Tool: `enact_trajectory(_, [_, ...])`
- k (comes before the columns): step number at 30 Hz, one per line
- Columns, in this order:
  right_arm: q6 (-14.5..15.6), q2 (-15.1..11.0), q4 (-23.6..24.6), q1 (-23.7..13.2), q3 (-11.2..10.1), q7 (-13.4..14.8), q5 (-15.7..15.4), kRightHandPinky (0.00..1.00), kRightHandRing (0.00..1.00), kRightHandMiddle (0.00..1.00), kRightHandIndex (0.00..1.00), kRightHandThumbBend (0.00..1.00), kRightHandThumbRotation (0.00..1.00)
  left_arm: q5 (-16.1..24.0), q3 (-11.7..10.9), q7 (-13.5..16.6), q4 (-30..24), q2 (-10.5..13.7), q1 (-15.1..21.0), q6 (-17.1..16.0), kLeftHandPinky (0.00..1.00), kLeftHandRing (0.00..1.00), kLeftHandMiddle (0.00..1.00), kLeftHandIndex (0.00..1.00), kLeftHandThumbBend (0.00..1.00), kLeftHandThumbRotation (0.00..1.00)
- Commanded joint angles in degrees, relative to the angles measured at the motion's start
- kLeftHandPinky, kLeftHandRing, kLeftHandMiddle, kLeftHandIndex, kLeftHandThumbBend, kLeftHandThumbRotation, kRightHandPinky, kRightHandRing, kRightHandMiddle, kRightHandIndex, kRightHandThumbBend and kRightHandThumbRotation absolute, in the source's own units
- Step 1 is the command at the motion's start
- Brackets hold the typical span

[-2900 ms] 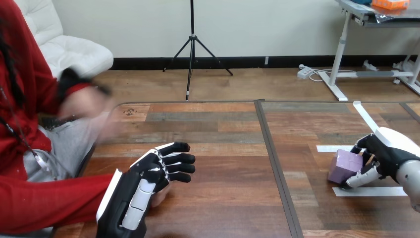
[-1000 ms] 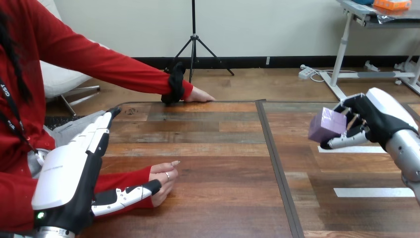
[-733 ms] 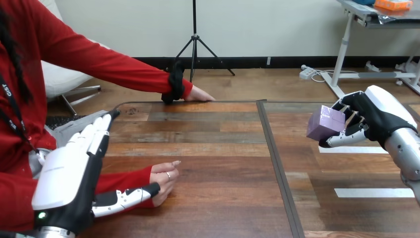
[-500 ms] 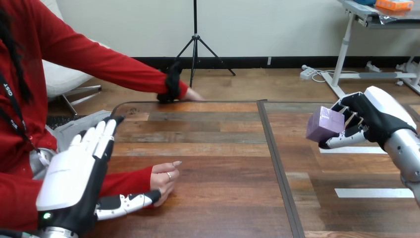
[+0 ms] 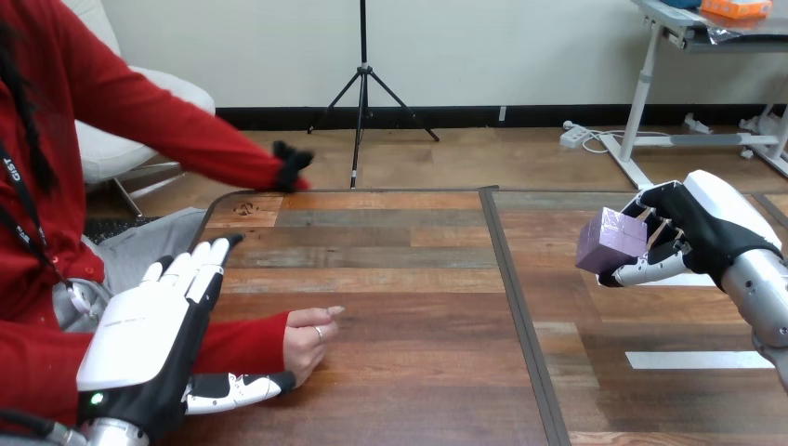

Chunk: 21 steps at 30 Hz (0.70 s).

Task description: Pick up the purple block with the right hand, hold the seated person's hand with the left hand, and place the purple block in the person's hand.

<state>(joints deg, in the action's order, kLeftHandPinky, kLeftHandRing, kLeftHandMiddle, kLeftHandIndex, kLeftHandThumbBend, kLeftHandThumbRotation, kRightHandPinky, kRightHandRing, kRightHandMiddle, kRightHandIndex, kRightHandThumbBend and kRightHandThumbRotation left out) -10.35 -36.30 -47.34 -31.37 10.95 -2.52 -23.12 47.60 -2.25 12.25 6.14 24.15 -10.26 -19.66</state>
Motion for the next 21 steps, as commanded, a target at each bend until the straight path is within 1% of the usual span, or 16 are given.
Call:
enact_trajectory(1, [-0.23,0.01,3.29,-2.08,-1.40,0.71,0.34,0.33,0.39,0.46,0.52,0.65,0.00,-1.25,1.27,-1.01,1.29,2.42,4.68,0.95,0.95,0.93,0.93,0.93,1.00,0.44])
enact_trajectory(13, [0.25,0.07,4.23,-1.78,-1.60,0.66,0.48,0.32,0.38,0.45,0.52,0.66,0.00,-0.22,3.95,-0.67,5.77,4.41,8.03,2.21,0.87,0.87,0.88,0.89,0.98,0.37])
enact_trajectory(16, [0.48,0.13,4.52,-1.67,-1.67,0.65,0.54,0.33,0.39,0.46,0.52,0.66,0.00,0.80,4.84,-0.19,6.79,4.90,9.02,2.98,0.87,0.86,0.87,0.88,0.97,0.35])
enact_trajectory(21, [1.05,0.25,5.38,-1.35,-1.88,0.50,0.77,0.34,0.40,0.47,0.52,0.65,0.00,2.00,6.16,-0.32,7.77,5.35,10.43,5.08,0.86,0.86,0.87,0.87,0.95,0.32])
